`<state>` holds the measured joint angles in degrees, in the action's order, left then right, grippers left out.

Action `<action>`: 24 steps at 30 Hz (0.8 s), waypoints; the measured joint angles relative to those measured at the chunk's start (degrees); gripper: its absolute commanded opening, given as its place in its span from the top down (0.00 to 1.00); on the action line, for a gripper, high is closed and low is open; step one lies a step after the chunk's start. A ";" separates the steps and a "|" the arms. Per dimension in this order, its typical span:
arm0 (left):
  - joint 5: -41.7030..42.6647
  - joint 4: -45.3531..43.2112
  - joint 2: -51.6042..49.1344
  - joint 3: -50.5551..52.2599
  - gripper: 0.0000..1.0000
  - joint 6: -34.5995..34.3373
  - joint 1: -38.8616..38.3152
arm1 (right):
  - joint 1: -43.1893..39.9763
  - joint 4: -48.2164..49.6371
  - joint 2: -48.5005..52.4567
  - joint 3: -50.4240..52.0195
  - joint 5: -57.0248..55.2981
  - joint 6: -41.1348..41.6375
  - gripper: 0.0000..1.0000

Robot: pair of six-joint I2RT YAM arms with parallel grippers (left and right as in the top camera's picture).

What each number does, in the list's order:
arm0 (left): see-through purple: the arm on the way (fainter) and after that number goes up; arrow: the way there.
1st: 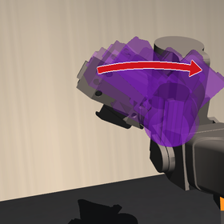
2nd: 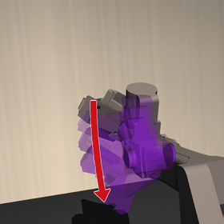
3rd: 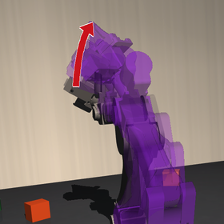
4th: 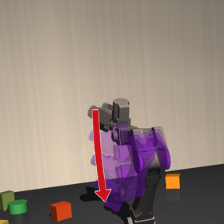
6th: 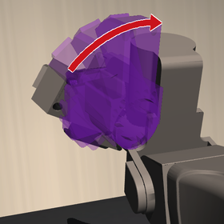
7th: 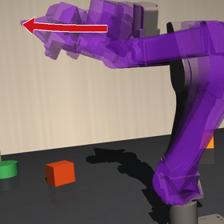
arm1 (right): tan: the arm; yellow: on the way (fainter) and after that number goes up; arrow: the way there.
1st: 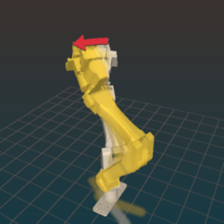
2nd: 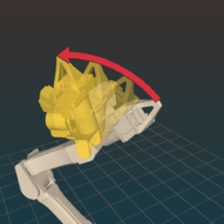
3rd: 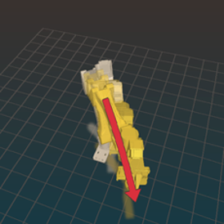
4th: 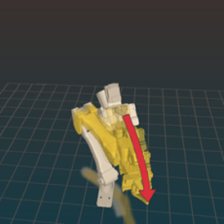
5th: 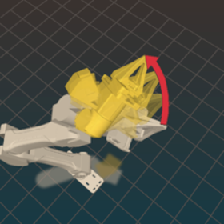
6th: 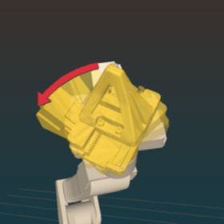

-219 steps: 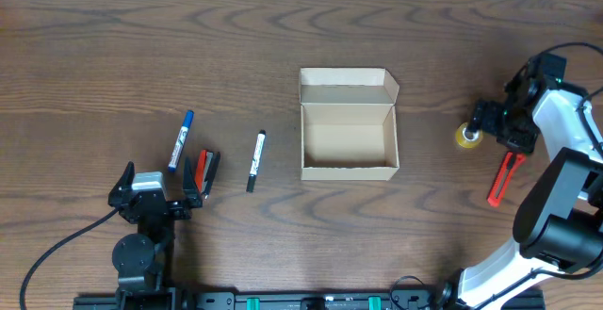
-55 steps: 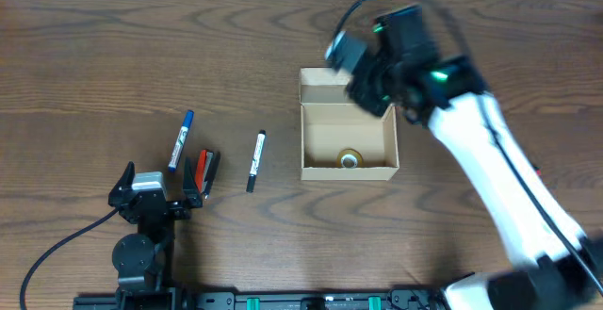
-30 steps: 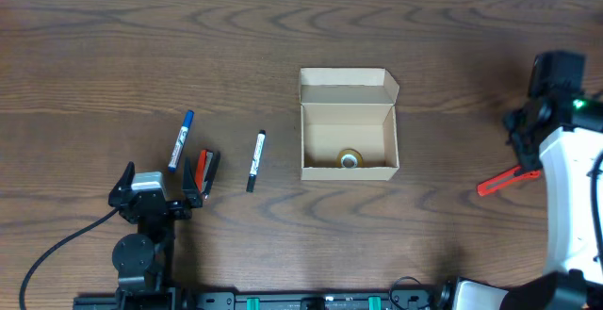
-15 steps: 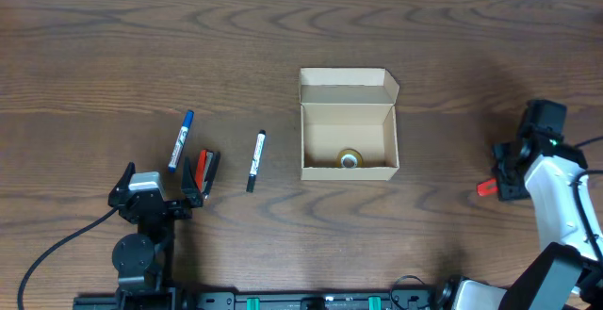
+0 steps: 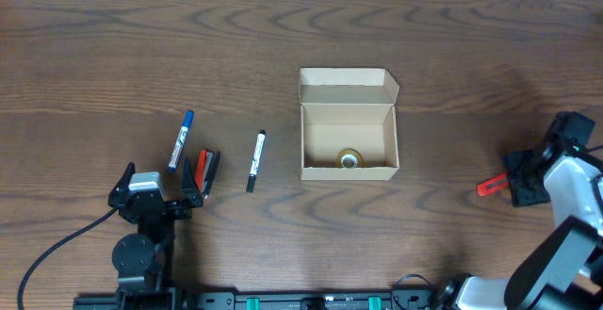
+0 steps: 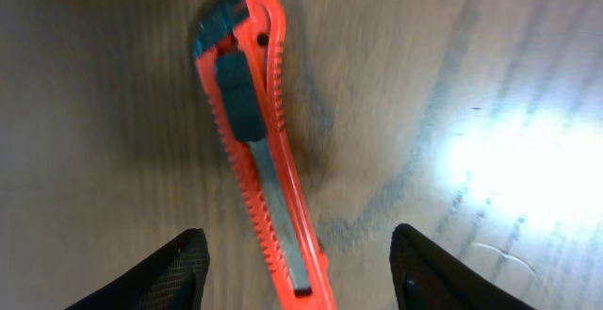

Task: Pack container
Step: 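Grasp the red box cutter with the right gripper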

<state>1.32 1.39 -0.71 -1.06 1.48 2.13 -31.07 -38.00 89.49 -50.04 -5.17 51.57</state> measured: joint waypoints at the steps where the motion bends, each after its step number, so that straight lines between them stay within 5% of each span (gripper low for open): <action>1: 0.00 0.00 0.00 0.00 0.05 -0.02 0.00 | 0.00 0.11 0.79 0.02 0.26 -0.35 0.41; 14: 0.00 0.00 0.00 0.00 0.05 -0.02 0.00 | 0.00 1.36 7.32 -0.07 1.57 -4.07 0.45; 19: 0.00 0.00 0.00 0.00 0.05 0.00 0.00 | 0.00 1.40 7.63 -0.26 1.31 -4.87 0.80; 24: 0.00 0.00 0.00 0.00 0.05 -0.02 0.00 | 0.00 1.49 7.69 -0.61 1.36 -4.87 0.92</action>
<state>1.32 1.39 -0.71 -1.06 1.45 2.13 -31.07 -36.51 97.19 -50.65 -3.81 46.70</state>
